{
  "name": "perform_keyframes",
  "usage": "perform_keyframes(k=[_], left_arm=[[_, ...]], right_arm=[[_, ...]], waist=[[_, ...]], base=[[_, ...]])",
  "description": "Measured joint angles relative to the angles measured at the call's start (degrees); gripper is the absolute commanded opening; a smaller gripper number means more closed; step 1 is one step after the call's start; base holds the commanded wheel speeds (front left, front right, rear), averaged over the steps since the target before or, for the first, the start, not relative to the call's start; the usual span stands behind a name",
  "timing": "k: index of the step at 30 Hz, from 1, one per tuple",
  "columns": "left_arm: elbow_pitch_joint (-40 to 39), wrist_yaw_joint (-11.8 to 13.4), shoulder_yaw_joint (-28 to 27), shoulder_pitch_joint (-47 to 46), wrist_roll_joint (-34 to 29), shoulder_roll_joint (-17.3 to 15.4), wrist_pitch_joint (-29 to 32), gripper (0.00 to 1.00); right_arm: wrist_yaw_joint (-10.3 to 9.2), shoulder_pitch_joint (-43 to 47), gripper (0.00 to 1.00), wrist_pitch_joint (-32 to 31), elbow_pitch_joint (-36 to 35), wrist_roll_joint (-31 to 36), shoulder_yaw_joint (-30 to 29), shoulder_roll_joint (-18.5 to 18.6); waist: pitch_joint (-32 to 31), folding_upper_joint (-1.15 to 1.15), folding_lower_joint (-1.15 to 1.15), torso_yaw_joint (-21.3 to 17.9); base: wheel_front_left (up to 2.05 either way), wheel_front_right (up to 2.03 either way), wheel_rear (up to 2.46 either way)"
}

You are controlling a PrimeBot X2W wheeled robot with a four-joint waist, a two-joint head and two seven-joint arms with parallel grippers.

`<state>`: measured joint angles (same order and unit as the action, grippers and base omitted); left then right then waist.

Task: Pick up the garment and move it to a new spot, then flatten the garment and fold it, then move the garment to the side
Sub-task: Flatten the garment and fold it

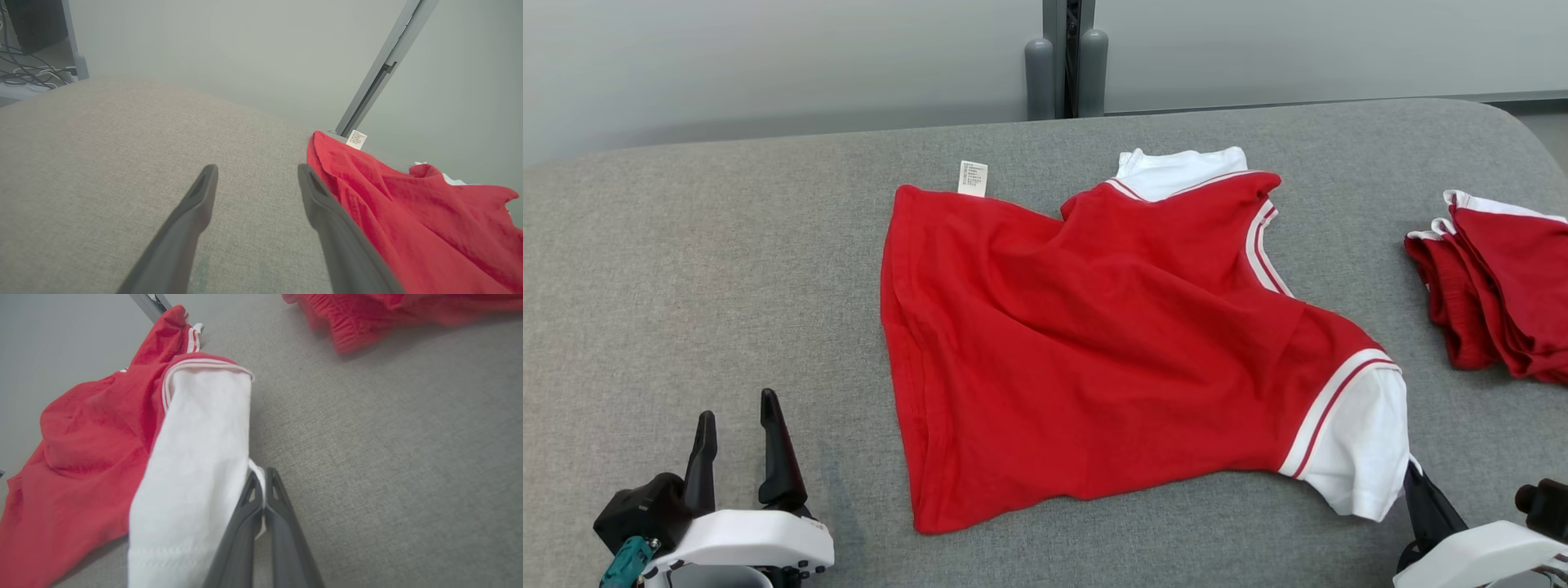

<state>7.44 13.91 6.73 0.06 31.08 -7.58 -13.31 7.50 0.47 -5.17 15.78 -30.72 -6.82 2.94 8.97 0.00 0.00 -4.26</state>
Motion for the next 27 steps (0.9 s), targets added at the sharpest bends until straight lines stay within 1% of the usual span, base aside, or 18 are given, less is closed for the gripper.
perform_keyframes(k=[1,2,3,4,5,6,9,12,15,18,22,27], left_arm=[[0.02,0.0,-0.01,-0.16,0.0,-0.08,0.0,1.0],[0.03,0.0,-0.01,-0.24,0.0,-0.15,0.0,1.0],[0.08,0.01,-0.05,-0.24,0.0,-0.23,-0.01,1.0],[0.13,0.01,-0.08,-0.24,0.01,-0.27,-0.02,1.0],[0.16,0.02,-0.12,-0.24,0.01,-0.31,-0.08,1.0],[0.21,0.03,-0.2,-0.23,0.02,-0.37,-0.08,1.0],[0.19,0.26,-0.23,-0.23,0.02,-0.41,-0.12,1.0],[0.12,0.26,-0.19,-0.23,0.03,-0.52,-0.27,1.0],[0.13,0.26,0.0,-0.23,0.1,-0.51,-0.32,1.0],[0.16,0.26,0.4,-0.24,0.09,-0.49,-0.31,1.0],[0.14,0.29,1.08,-0.37,-0.26,-0.42,-0.05,1.0],[0.13,0.37,1.57,-0.92,-0.33,-0.42,0.16,1.0]], right_arm=[[0.0,-0.19,0.07,0.49,0.74,-0.01,-0.03,-0.1],[0.0,-0.52,0.26,1.05,1.47,-0.02,-0.13,-0.16],[0.0,-0.94,0.4,1.6,2.14,0.0,-0.23,-0.15],[0.0,-1.3,0.49,2.13,2.89,0.14,-0.38,-0.14],[0.0,-1.59,0.93,2.82,3.64,0.54,-0.56,-0.2],[0.0,-1.79,1.0,3.49,4.25,0.6,-0.81,-0.22],[-0.02,-2.25,1.0,5.25,4.94,1.77,-1.02,-0.19],[-0.01,-2.11,1.0,7.57,4.14,4.9,-2.34,0.18],[-0.01,-1.2,1.0,9.23,1.66,7.81,-4.07,0.56],[-0.01,-0.21,1.0,9.43,-1.82,8.71,-4.21,0.42],[-0.01,1.16,1.0,7.82,-6.04,8.73,-1.0,0.19],[-0.01,2.18,1.0,4.77,-7.65,8.56,4.28,-0.04]], waist=[[0.07,0.0,0.0,0.01],[0.13,0.0,0.0,-0.02],[0.19,0.0,0.0,-0.08],[0.25,0.0,0.0,-0.16],[0.3,0.0,0.0,-0.28],[0.34,0.0,0.0,-0.41],[0.41,0.0,0.0,-0.98],[0.5,0.0,0.0,-1.82],[0.66,0.0,0.0,-2.84],[0.88,0.0,0.0,-3.89],[1.28,0.0,0.0,-5.11],[1.73,0.0,0.0,-5.54]], base=[[0.0,0.0,0.0],[0.0,0.0,0.0],[0.0,0.0,0.0],[0.0,0.0,0.0],[0.0,0.0,0.0],[0.0,0.0,0.0],[0.0,0.0,0.0],[0.0,0.0,0.0],[0.0,0.0,0.0],[0.0,0.0,0.0],[0.0,0.0,0.0],[0.0,0.0,0.0]])
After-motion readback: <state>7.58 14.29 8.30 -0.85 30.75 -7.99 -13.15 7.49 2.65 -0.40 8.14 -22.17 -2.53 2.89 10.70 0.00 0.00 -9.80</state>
